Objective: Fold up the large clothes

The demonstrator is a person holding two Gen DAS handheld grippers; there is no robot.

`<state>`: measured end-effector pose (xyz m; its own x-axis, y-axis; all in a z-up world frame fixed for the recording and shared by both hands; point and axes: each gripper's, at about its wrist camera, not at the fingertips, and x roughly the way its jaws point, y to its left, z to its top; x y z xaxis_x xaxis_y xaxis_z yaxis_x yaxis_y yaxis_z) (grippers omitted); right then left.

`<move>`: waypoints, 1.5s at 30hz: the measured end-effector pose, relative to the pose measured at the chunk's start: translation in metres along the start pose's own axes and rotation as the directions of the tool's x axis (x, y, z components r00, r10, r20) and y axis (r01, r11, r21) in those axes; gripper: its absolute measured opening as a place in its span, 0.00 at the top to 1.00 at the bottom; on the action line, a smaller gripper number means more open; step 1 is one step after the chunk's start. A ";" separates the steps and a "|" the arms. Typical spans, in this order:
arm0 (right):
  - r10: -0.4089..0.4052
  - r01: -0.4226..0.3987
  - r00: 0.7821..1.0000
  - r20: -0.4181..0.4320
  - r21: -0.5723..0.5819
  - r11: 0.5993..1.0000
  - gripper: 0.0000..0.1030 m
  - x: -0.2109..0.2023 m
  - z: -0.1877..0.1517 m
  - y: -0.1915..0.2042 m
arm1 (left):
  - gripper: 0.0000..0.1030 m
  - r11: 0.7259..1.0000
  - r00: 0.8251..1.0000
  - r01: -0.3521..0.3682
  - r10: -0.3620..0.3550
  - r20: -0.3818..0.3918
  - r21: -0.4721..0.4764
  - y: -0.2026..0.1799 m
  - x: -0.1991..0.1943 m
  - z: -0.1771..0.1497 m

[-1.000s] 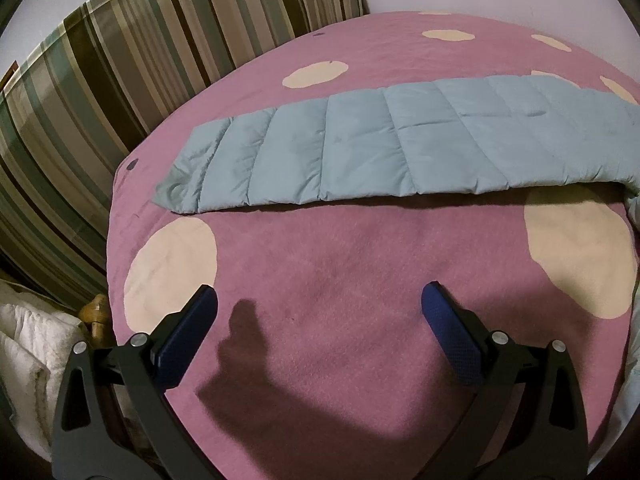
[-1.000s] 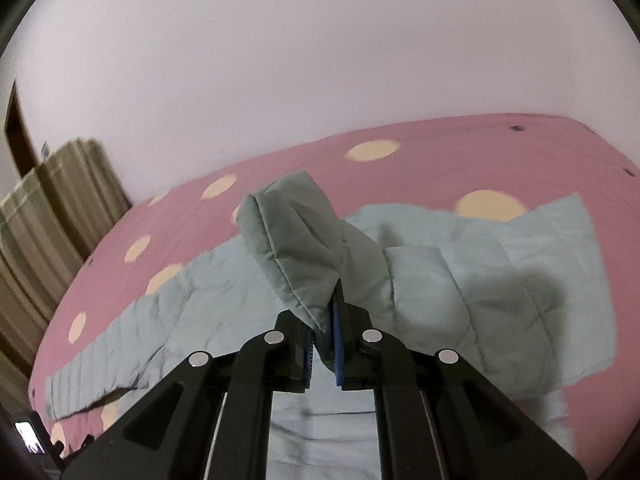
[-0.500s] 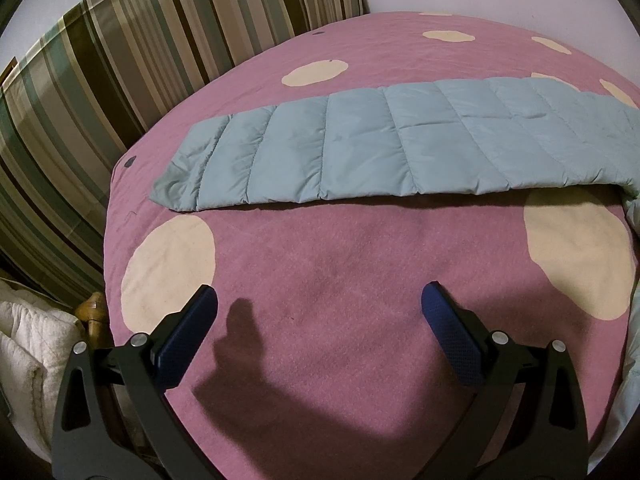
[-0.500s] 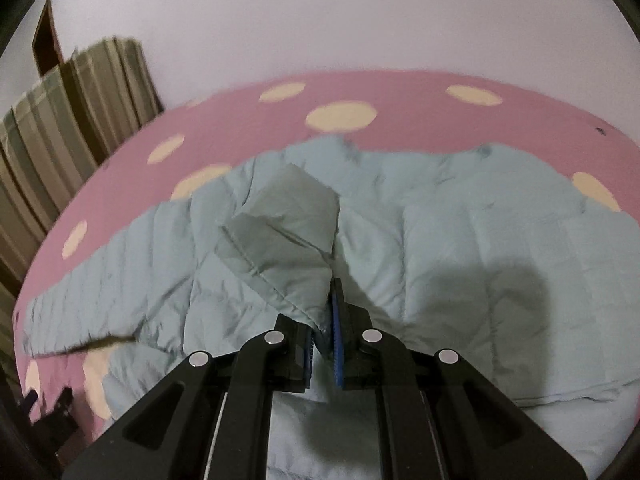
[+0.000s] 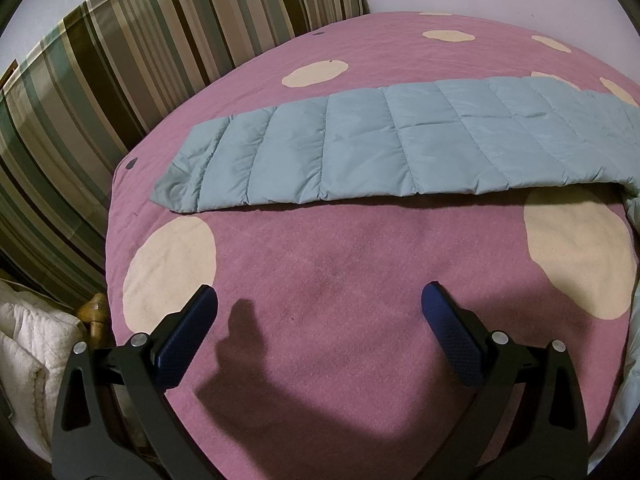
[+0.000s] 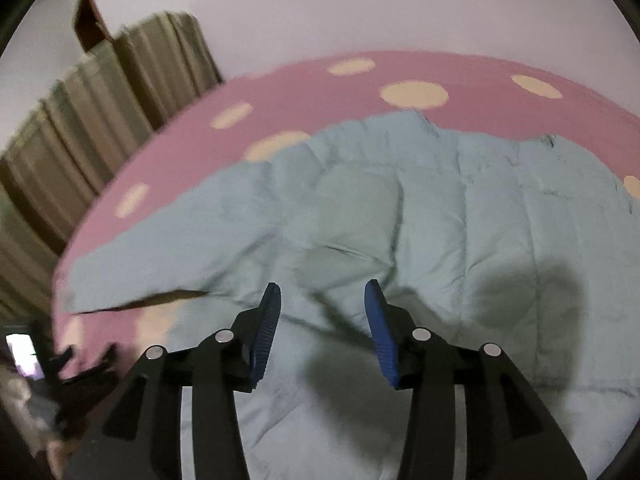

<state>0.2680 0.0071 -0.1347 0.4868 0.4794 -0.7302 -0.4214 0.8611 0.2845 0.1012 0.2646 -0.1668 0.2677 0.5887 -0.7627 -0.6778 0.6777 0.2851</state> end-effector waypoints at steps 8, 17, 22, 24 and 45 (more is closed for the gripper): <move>-0.210 0.171 0.964 0.163 0.225 0.959 0.80 -0.114 -0.002 -0.125 | 0.02 1.000 1.000 -0.003 0.003 0.000 0.003 0.000 0.000 0.000; -0.372 0.316 0.927 0.044 0.439 0.841 0.86 -0.119 -0.050 -0.247 | 0.02 1.000 1.000 -0.016 0.016 0.005 0.012 0.001 -0.001 0.002; -0.345 0.336 0.937 -0.052 0.407 0.850 0.88 -0.075 -0.067 -0.251 | 0.02 0.999 1.000 -0.027 0.027 0.008 0.021 0.000 0.000 0.002; -0.366 0.357 0.929 -0.053 0.388 0.850 0.88 -0.079 -0.062 -0.244 | 0.02 0.999 1.000 -0.026 0.025 0.008 0.019 -0.001 0.000 0.002; -0.447 0.435 0.893 -0.051 0.354 0.828 0.86 -0.040 0.013 -0.282 | 0.02 0.998 0.999 -0.048 0.047 0.020 0.033 -0.005 -0.002 -0.001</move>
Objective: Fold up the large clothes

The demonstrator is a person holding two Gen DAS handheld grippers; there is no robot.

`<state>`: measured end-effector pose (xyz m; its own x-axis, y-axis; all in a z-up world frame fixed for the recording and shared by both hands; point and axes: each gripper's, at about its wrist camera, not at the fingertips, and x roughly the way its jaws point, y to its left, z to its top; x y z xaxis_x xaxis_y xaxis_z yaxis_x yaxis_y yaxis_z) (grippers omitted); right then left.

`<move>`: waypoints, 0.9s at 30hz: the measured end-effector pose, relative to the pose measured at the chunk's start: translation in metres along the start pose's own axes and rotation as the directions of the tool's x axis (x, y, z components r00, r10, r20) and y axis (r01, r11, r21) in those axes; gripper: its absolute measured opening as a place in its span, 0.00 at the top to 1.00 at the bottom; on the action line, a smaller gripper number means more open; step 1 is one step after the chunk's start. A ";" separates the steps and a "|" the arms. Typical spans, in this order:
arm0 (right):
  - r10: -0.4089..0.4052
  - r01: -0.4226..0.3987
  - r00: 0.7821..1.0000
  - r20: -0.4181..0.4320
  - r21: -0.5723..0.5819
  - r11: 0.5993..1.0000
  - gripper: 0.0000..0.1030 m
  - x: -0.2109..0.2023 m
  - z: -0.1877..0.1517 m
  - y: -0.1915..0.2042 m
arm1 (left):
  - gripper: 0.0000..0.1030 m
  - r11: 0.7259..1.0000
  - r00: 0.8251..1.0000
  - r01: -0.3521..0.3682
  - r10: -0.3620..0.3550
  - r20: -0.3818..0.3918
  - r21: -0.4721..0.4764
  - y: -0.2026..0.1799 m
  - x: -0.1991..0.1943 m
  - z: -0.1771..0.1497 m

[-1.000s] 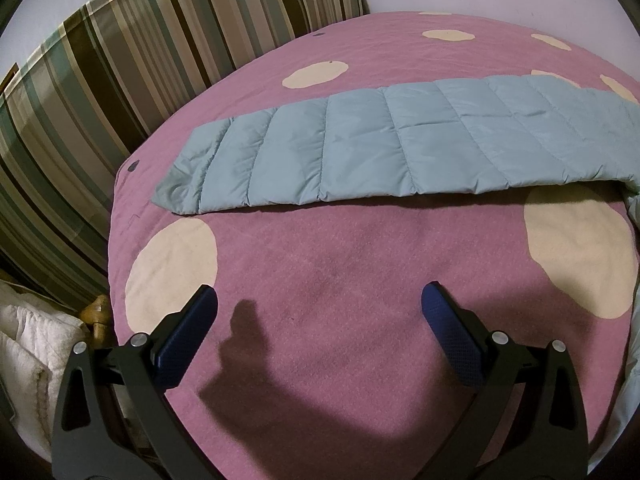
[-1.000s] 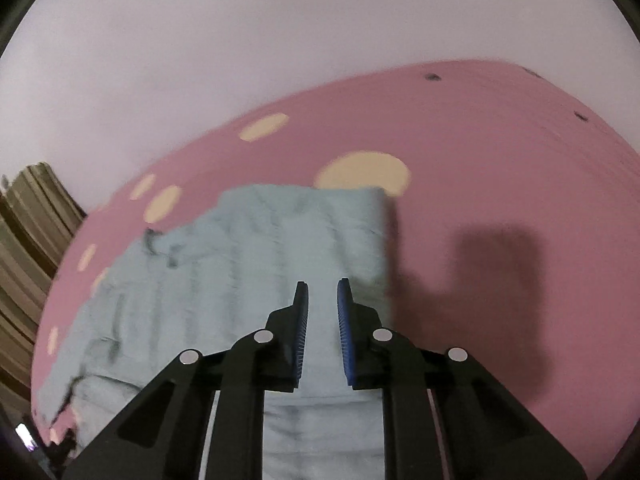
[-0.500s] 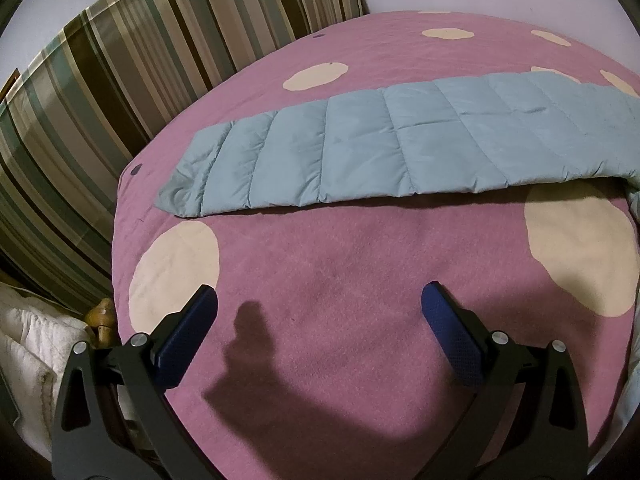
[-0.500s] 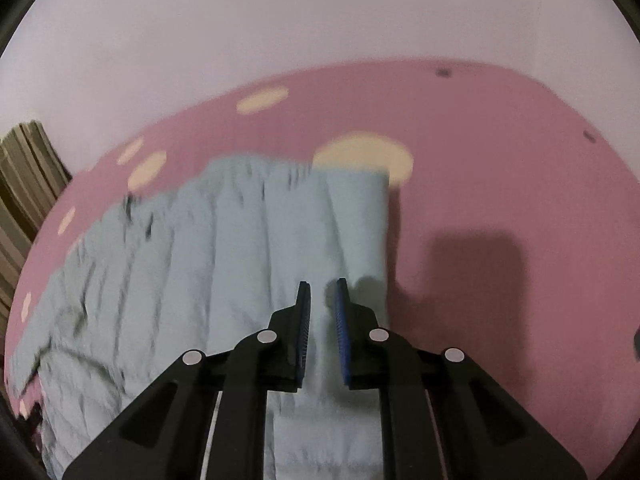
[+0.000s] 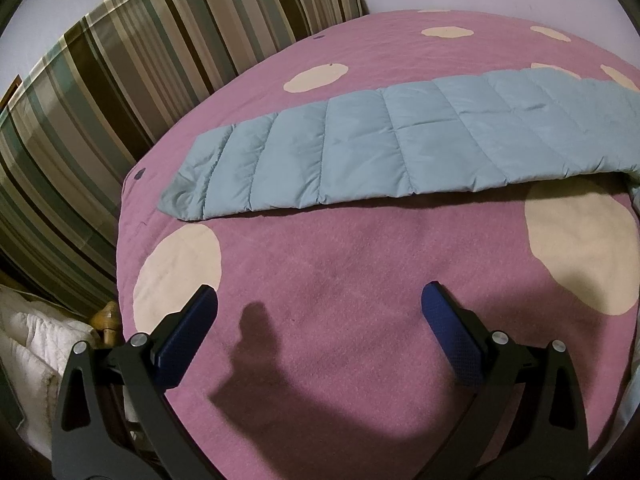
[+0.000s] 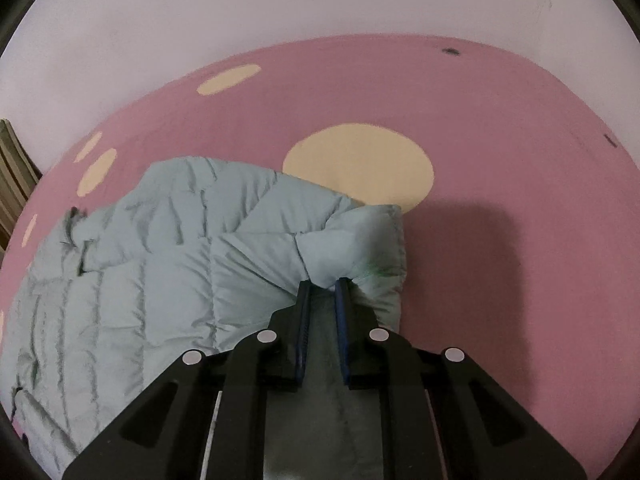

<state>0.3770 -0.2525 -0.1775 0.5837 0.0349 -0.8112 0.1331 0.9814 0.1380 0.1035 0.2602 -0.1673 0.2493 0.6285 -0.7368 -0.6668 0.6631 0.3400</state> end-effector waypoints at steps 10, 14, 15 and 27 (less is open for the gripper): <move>-0.284 0.278 0.953 0.104 0.067 0.958 0.38 -0.093 -0.067 -0.061 | 0.02 1.000 1.000 0.004 -0.004 -0.001 -0.002 0.000 0.001 0.001; -0.366 0.361 0.928 0.060 0.090 0.928 0.32 -0.096 -0.106 -0.084 | 0.02 1.000 1.000 0.006 -0.006 -0.003 -0.004 -0.002 0.002 0.002; -0.374 0.368 0.926 0.048 0.091 0.925 0.30 -0.093 -0.113 -0.087 | 0.02 1.000 1.000 0.006 -0.006 -0.002 -0.004 -0.002 0.002 0.002; -0.382 0.376 0.924 0.023 0.132 0.917 0.15 -0.080 -0.127 -0.107 | 0.02 0.997 0.998 0.064 -0.065 -0.018 -0.051 0.006 0.005 0.001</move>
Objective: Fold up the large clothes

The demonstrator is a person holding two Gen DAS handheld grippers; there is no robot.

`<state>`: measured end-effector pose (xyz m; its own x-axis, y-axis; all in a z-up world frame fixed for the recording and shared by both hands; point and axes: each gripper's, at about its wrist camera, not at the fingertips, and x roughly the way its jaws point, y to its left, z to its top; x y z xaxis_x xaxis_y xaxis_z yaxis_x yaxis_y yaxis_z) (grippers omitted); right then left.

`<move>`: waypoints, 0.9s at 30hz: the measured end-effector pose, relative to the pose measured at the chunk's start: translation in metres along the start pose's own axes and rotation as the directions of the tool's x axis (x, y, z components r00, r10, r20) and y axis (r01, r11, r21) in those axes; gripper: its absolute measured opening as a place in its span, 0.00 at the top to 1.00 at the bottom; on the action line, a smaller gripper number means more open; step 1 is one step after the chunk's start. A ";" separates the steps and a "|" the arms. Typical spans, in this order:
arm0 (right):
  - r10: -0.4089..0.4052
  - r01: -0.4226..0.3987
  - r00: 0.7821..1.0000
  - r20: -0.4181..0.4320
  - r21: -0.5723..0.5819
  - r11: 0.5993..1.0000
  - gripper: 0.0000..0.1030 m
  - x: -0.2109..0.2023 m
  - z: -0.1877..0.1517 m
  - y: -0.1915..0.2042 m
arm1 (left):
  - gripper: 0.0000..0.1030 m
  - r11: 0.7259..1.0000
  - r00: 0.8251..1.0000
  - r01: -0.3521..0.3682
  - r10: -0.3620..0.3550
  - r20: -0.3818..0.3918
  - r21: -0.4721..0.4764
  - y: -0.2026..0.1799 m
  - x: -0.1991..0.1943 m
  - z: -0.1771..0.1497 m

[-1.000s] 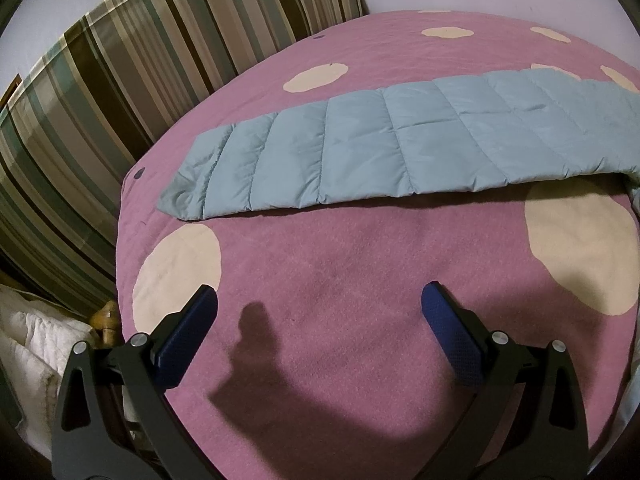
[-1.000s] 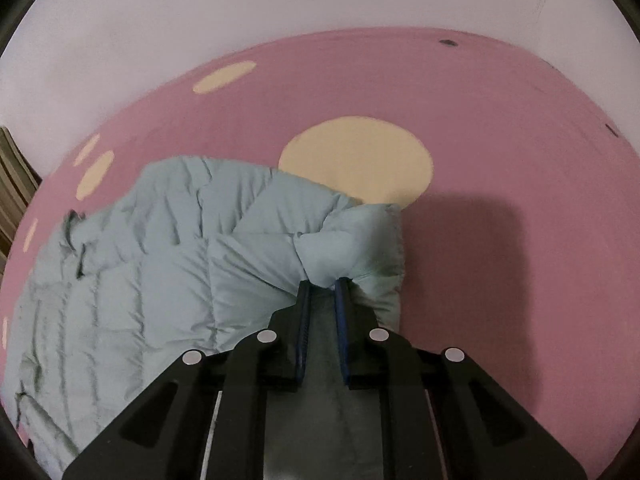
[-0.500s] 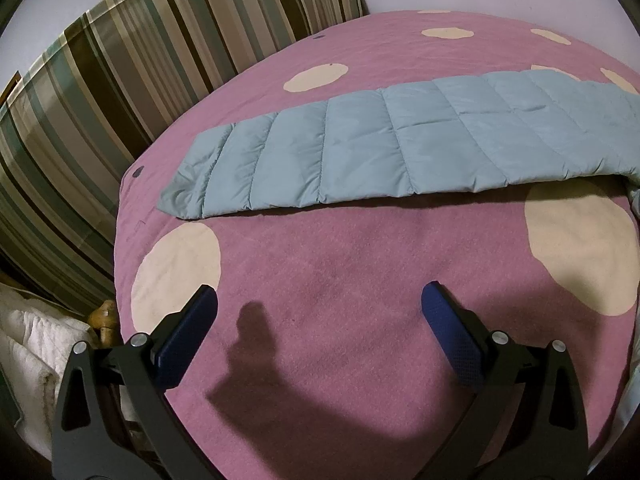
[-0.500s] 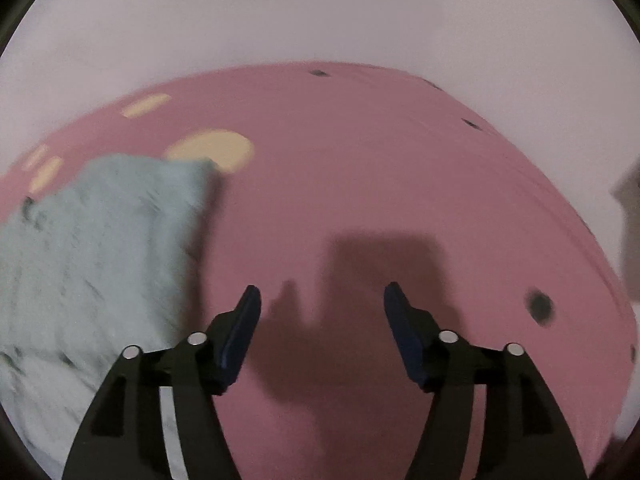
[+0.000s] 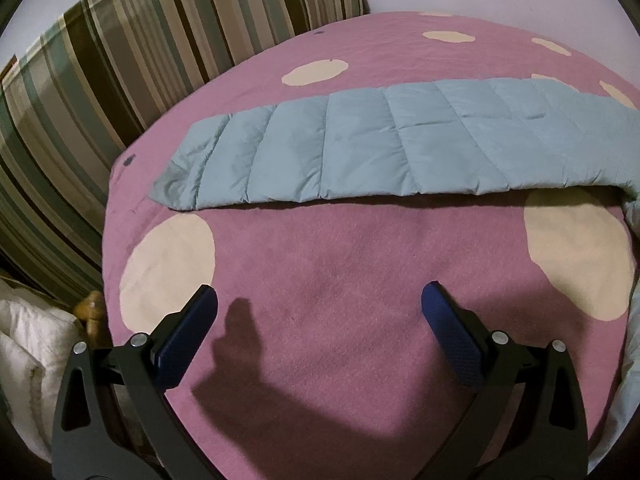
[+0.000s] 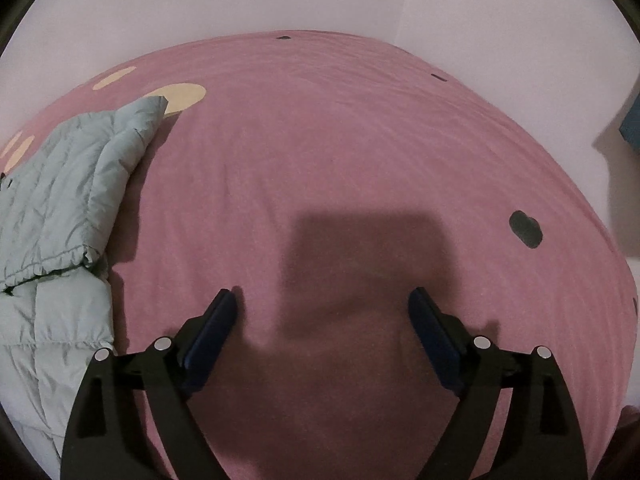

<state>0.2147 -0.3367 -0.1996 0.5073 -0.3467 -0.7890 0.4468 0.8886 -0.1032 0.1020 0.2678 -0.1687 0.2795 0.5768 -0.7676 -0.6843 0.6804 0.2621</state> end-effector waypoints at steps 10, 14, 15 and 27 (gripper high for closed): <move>0.012 -0.012 1.000 -0.002 0.016 1.000 0.15 -0.010 -0.013 -0.001 | 0.02 0.972 0.978 0.205 -0.207 -0.004 -0.118 0.037 0.002 -0.001; 0.011 -0.010 1.000 -0.003 0.014 1.000 0.14 -0.009 -0.012 -0.003 | 0.02 0.955 0.971 0.239 -0.236 0.035 -0.178 0.066 0.003 0.005; 0.010 -0.010 1.000 -0.003 0.014 1.000 0.14 -0.009 -0.012 -0.003 | 0.02 0.941 0.966 0.258 -0.255 0.044 -0.217 0.079 0.006 0.008; -0.003 0.003 1.000 -0.002 0.010 1.000 0.14 -0.009 -0.013 -0.002 | 0.10 0.738 0.855 0.506 -0.498 0.144 -0.447 0.166 0.064 0.040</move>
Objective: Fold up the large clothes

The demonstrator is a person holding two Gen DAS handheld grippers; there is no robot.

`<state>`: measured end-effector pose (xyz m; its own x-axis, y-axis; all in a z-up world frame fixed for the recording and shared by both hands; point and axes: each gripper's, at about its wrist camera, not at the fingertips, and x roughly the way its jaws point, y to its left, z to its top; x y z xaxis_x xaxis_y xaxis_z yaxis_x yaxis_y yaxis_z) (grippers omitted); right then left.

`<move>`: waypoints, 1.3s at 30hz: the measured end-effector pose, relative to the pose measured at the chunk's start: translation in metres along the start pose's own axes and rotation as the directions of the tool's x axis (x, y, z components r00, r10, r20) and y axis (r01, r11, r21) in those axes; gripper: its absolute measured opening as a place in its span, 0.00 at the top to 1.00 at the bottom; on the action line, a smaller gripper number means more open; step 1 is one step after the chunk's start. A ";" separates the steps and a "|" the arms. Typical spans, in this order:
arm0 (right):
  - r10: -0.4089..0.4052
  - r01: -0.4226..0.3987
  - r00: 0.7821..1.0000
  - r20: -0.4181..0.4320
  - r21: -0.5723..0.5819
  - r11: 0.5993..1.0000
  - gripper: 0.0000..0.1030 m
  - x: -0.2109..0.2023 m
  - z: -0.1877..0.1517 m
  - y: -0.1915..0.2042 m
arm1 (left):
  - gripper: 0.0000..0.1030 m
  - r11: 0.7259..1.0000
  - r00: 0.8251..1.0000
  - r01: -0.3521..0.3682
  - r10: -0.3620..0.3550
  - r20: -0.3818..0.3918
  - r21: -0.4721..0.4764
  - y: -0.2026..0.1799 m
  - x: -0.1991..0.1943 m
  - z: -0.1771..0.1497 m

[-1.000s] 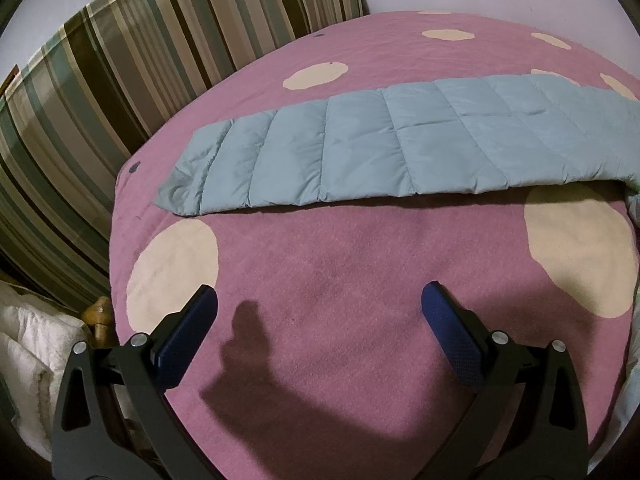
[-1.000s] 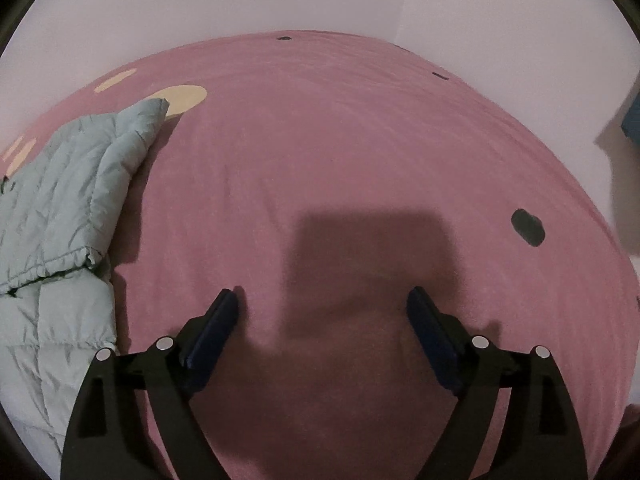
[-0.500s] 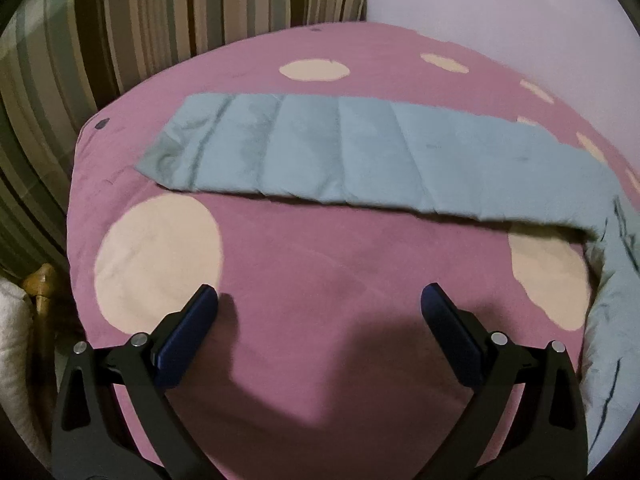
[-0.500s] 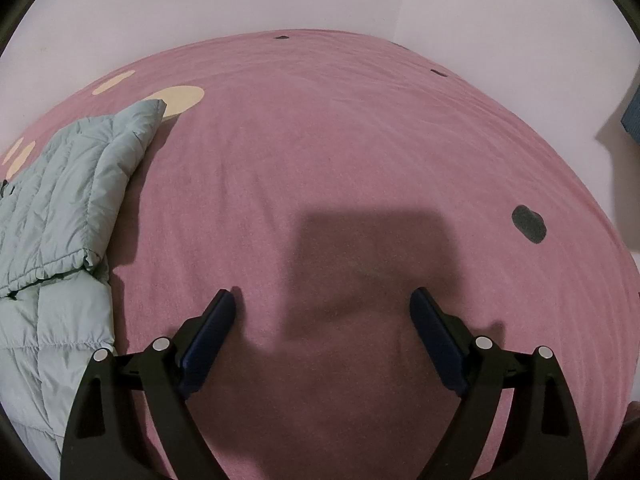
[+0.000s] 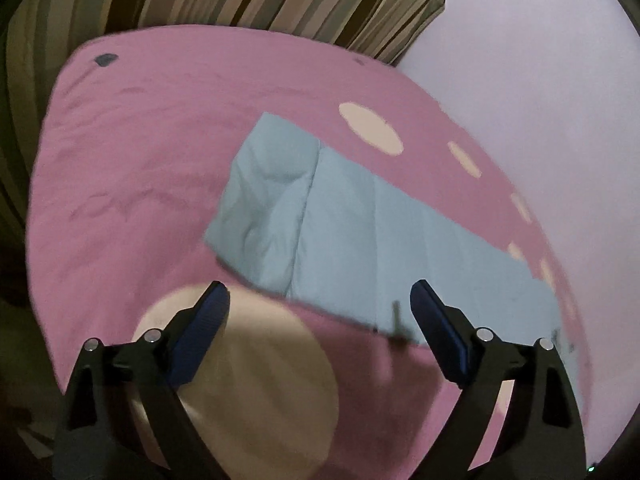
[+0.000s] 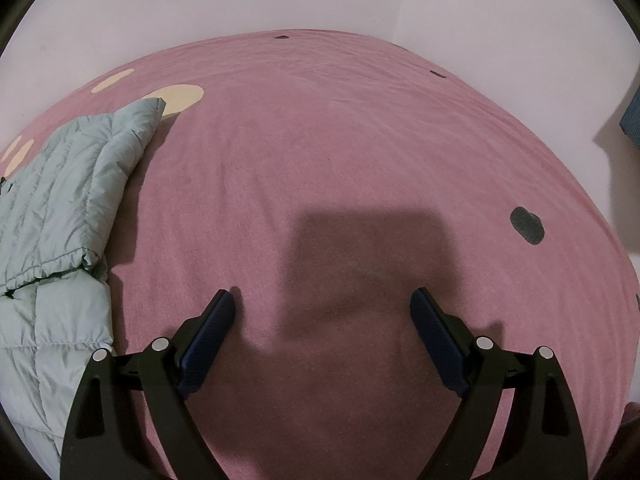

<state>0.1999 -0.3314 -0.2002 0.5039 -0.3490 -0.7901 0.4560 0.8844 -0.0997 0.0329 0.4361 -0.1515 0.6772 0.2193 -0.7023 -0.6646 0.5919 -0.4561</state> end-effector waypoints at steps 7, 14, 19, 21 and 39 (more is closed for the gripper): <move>-0.012 0.012 1.000 0.001 -0.001 1.000 0.13 0.001 0.000 0.001 | 0.10 0.990 0.990 0.139 -0.139 0.000 -0.035 0.017 0.019 0.028; -0.030 0.030 1.000 0.004 -0.007 1.000 0.11 0.002 0.002 0.003 | 0.26 0.991 0.991 0.126 -0.124 -0.049 0.048 0.011 0.033 0.044; -0.041 0.041 0.999 0.007 -0.010 0.999 0.11 0.001 0.001 0.003 | 0.63 0.992 0.991 0.115 -0.112 -0.078 0.043 0.014 0.039 0.051; -0.042 0.043 0.999 0.007 -0.009 0.999 0.11 0.001 0.001 0.004 | 0.81 0.993 0.991 0.109 -0.105 -0.085 0.044 0.013 0.039 0.052; -0.014 0.014 1.000 0.004 0.018 1.000 0.10 0.002 0.001 0.001 | 0.92 0.869 0.935 0.355 -0.332 -0.127 0.344 -0.218 -0.023 -0.001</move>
<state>0.2021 -0.3318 -0.2012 0.5005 -0.3629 -0.7860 0.4760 0.8737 -0.1003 0.1623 0.3013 -0.0366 0.8136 -0.0897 -0.5744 -0.2285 0.8592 -0.4578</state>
